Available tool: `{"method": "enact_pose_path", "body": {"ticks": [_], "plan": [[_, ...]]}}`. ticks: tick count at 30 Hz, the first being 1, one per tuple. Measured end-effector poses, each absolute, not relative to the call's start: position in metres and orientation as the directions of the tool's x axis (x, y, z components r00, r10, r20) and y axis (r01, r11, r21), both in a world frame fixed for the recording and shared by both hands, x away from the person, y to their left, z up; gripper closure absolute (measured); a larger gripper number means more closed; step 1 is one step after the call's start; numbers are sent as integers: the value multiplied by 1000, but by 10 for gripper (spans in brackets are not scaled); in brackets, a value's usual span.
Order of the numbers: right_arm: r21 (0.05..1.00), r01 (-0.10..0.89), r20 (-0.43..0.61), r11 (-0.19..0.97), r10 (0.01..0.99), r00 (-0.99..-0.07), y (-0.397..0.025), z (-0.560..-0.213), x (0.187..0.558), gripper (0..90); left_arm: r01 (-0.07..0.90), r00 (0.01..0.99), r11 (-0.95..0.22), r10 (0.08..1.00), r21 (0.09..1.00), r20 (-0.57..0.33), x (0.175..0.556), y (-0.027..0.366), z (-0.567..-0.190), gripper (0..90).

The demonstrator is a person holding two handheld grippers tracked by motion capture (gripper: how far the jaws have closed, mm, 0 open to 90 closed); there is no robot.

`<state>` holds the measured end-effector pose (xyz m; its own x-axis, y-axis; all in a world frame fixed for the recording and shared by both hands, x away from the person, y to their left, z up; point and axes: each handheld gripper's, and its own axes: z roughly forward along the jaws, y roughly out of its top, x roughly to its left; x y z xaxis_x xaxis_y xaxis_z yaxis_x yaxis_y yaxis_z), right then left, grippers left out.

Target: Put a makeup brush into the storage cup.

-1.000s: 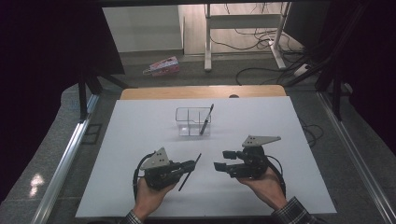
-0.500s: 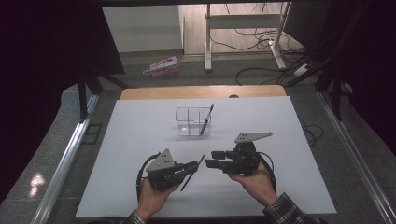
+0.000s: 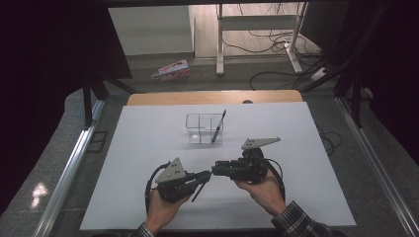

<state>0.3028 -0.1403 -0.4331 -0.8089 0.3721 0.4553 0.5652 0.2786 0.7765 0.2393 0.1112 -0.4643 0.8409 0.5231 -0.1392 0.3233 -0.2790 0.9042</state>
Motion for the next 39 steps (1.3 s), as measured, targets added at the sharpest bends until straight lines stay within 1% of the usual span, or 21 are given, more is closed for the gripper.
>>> {"method": "enact_pose_path", "body": {"ticks": [14,18,22,24,29,31,35,39], "plan": [[768,584,494,263,335,-802,-138,-435,304,831,319,839,-285,528,904,-129,239,110,-465,857],[762,595,510,256,329,-795,-137,-436,305,849,324,839,-287,527,901,-133,240,110,-466,856],[766,585,494,267,338,-801,-136,-435,304,851,327,833,-297,540,897,-124,240,110,-466,831],[777,566,468,274,351,-811,-137,-433,303,851,336,826,-299,549,893,-127,241,112,-466,744],[789,556,453,261,364,-814,-141,-430,305,851,342,811,-303,574,890,-117,241,116,-465,550],[793,551,445,260,369,-816,-143,-429,305,851,346,803,-308,586,886,-109,241,118,-465,460],[801,538,428,262,377,-821,-145,-427,306,851,360,787,-318,608,877,-103,239,124,-465,333],[807,530,417,263,383,-825,-147,-423,307,851,370,779,-333,620,867,-94,239,129,-466,256]]}}
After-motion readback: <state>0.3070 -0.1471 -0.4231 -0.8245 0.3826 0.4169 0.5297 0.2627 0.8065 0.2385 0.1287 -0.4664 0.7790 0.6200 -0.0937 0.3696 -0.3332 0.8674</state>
